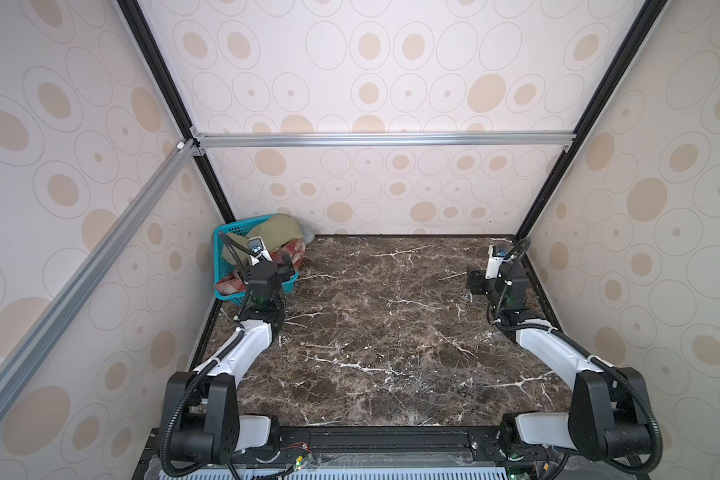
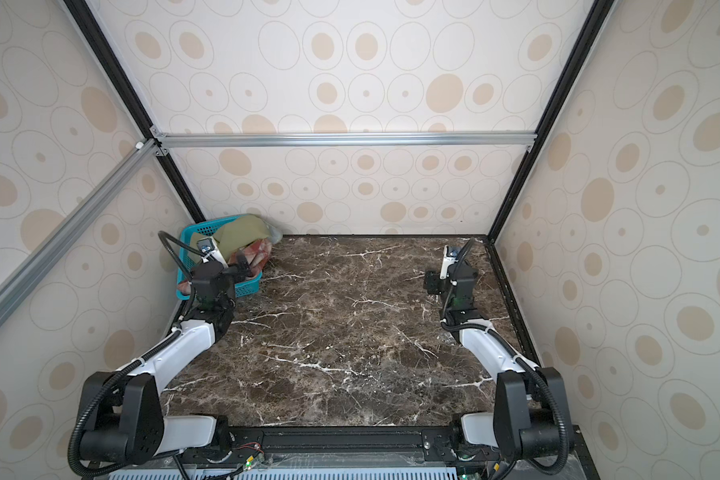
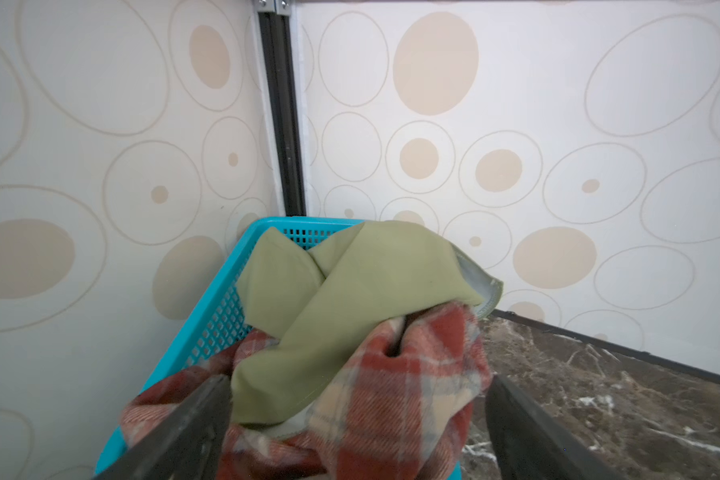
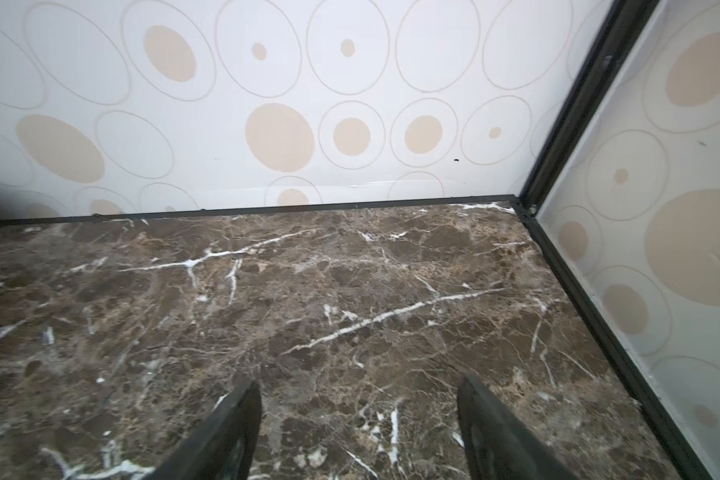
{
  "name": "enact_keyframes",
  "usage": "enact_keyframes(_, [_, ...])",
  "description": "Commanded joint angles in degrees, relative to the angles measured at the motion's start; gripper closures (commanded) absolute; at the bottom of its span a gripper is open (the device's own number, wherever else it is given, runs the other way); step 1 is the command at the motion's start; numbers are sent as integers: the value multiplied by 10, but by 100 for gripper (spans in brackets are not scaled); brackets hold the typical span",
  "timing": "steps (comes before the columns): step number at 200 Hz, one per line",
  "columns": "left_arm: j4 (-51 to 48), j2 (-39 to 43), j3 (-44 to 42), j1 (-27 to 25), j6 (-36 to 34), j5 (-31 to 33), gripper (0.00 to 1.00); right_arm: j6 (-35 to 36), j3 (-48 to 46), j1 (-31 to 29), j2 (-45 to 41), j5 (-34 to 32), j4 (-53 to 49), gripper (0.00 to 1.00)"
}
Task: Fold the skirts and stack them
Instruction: 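Reach the left gripper into the teal basket and grasp the plaid skirt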
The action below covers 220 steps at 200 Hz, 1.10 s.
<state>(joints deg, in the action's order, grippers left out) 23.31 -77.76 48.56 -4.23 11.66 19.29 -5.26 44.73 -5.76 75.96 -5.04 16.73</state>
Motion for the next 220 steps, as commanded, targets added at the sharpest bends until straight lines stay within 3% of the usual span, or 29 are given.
enact_keyframes(1, [-212,-58,110,14,37,-48,3,-41,16,-8,11,55,-114,24])
enact_keyframes(50, [-268,-152,207,67,76,-154,4,-75,7,-16,8,92,-114,24])
enact_keyframes(76, [-308,-202,248,67,70,-177,16,-85,-4,-16,1,93,-105,24])
enact_keyframes(113, [-285,-216,230,67,81,-180,33,-86,8,-16,6,97,-111,24])
enact_keyframes(142, [-277,-220,227,67,80,-196,57,-89,13,-17,8,102,-112,24])
enact_keyframes(167, [-286,-221,240,67,80,-198,100,-90,20,-16,11,102,-109,24])
enact_keyframes(220, [-343,-164,346,67,65,-165,100,-102,55,-17,7,130,-133,24])
